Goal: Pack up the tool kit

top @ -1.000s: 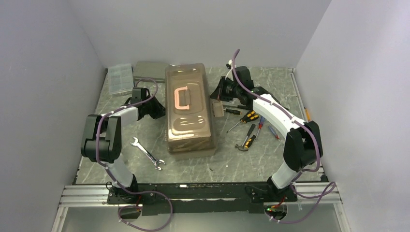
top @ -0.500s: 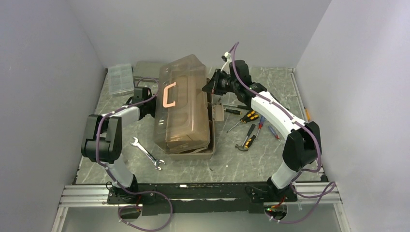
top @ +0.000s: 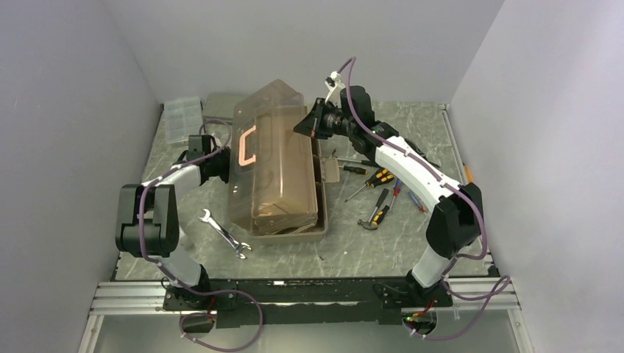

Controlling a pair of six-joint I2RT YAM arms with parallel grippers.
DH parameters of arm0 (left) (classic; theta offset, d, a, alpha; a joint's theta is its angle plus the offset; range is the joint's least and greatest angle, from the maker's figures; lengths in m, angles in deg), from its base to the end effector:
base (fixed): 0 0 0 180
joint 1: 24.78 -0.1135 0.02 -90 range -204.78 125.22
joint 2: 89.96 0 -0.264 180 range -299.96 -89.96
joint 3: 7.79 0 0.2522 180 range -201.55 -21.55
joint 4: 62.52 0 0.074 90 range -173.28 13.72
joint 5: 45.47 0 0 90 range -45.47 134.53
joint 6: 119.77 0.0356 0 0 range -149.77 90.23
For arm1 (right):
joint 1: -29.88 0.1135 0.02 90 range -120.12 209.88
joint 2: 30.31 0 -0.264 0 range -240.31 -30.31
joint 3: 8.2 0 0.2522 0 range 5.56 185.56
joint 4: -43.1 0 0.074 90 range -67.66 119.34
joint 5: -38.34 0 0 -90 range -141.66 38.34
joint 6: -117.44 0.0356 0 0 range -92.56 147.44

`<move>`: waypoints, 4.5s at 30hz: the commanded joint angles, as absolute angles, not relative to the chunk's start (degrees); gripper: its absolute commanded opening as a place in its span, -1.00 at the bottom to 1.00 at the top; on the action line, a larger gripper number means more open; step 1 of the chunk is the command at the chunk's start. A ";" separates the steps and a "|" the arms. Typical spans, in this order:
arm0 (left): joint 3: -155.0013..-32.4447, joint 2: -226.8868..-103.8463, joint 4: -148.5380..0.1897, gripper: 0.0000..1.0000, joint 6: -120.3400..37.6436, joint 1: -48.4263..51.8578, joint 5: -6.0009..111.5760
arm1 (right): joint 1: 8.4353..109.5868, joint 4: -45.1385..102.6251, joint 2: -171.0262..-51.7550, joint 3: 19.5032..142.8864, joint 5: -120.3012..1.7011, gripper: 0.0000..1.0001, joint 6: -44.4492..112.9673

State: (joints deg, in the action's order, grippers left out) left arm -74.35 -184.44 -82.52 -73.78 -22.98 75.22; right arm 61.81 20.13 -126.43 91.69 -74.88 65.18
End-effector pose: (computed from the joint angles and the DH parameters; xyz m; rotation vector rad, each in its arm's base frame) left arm 0.3328 -0.0286 0.1810 -0.6502 2.4134 -1.0004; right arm 0.3325 0.2238 0.3575 -0.1947 2.0591 1.1759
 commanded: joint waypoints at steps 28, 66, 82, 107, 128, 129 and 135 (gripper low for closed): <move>-70.84 -169.72 -81.77 0.19 -71.40 -28.58 85.14 | 66.71 16.82 -131.03 95.82 -79.44 -1.00 64.96; -102.94 -163.07 -116.87 0.82 -56.77 -11.07 53.93 | 63.08 4.32 -122.28 96.55 -70.02 0.53 67.51; -93.82 -154.30 -114.77 0.81 -54.64 -17.80 58.54 | 76.24 -13.41 -140.86 119.58 -46.94 0.50 72.29; -91.79 -155.14 -110.23 0.79 -56.33 -19.48 64.83 | 68.43 19.99 -127.90 97.89 -86.46 0.36 86.19; -93.42 -166.76 -96.14 0.73 -71.30 -12.83 77.63 | 62.02 23.80 -123.53 89.18 -89.00 0.33 86.20; -93.24 -166.02 -96.26 0.74 -71.05 -12.95 76.12 | 62.21 20.44 -123.68 90.76 -87.12 0.33 84.70; -87.83 -159.91 -95.98 0.74 -72.65 -20.04 72.67 | 65.72 5.32 -123.69 96.60 -71.31 0.53 79.90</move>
State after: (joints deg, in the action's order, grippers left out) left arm -90.11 -165.62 -97.77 -71.13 -14.87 74.96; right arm 63.25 12.72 -125.60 92.58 -81.77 83.32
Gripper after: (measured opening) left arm 0.874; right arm 0.721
